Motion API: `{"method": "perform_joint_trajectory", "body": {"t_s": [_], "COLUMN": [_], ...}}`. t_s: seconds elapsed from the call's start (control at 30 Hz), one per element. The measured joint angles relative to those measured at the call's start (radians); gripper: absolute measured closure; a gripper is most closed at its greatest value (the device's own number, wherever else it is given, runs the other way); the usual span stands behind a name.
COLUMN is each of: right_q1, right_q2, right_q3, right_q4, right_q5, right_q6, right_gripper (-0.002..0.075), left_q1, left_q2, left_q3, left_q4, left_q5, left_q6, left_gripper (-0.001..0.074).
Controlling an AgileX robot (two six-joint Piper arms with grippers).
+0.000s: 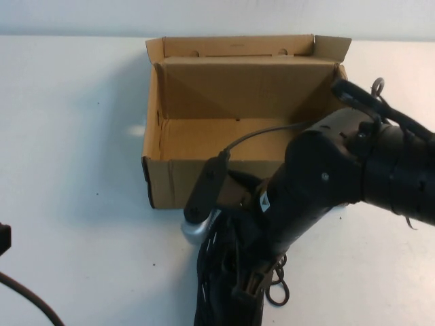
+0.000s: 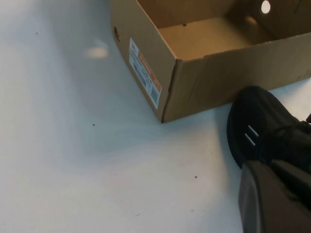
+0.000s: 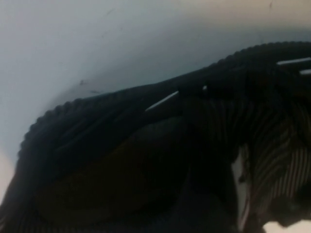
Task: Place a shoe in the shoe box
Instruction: Pick up the shoe from the table, then hand over the shoe
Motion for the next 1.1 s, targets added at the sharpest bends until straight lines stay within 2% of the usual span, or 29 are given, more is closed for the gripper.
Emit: {"method": "perform_joint_trajectory", "body": {"t_s": [0.07,0.17,0.27,0.33,0.4,0.47,0.6,0.77,0.83,0.97,1.1], "right_q1": [0.000,0.000,0.002,0.004,0.005,0.006,0.006,0.005,0.005,0.005,0.005], "right_q2": [0.017,0.041,0.060,0.066,0.066,0.066,0.066,0.066,0.064,0.062,0.062], "right_q3": [-0.002,-0.002,-0.004,-0.004,-0.010,-0.029,-0.117,-0.303,-0.383,-0.524,-0.662], "right_q4": [-0.007,-0.013,-0.016,-0.007,0.000,0.000,0.023,0.100,0.137,0.168,0.157], "right_q5": [-0.022,-0.062,-0.067,-0.063,-0.053,-0.032,0.047,0.178,0.231,0.311,0.339], "right_q6": [0.000,0.000,0.000,0.000,0.000,0.000,0.000,0.024,0.052,0.133,0.236], "right_gripper": [0.0302,0.0370,0.0498,0.0617,0.0682,0.0715,0.0731,0.0732,0.0732,0.0732,0.0732], "left_q1": [0.000,0.000,0.000,0.000,0.000,0.000,0.000,0.000,0.000,0.000,0.000], "left_q2": [0.000,0.000,0.000,0.000,0.000,0.000,0.000,0.000,0.000,0.000,0.000], "left_q3": [0.000,0.000,0.000,0.000,0.000,0.000,-0.029,-0.096,-0.120,-0.171,-0.214], "left_q4": [0.000,0.000,0.000,0.000,0.004,0.011,0.017,0.017,0.017,0.009,-0.071], "left_q5": [0.000,0.000,0.000,0.000,0.001,0.002,0.004,0.004,0.004,0.044,0.116], "left_q6": [0.000,0.000,0.000,0.002,0.024,0.041,0.080,0.097,0.098,0.125,0.268], "left_gripper": [0.0736,0.0736,0.0736,0.0736,0.0735,0.0724,0.0622,0.0370,0.0313,0.0273,0.0257]}}
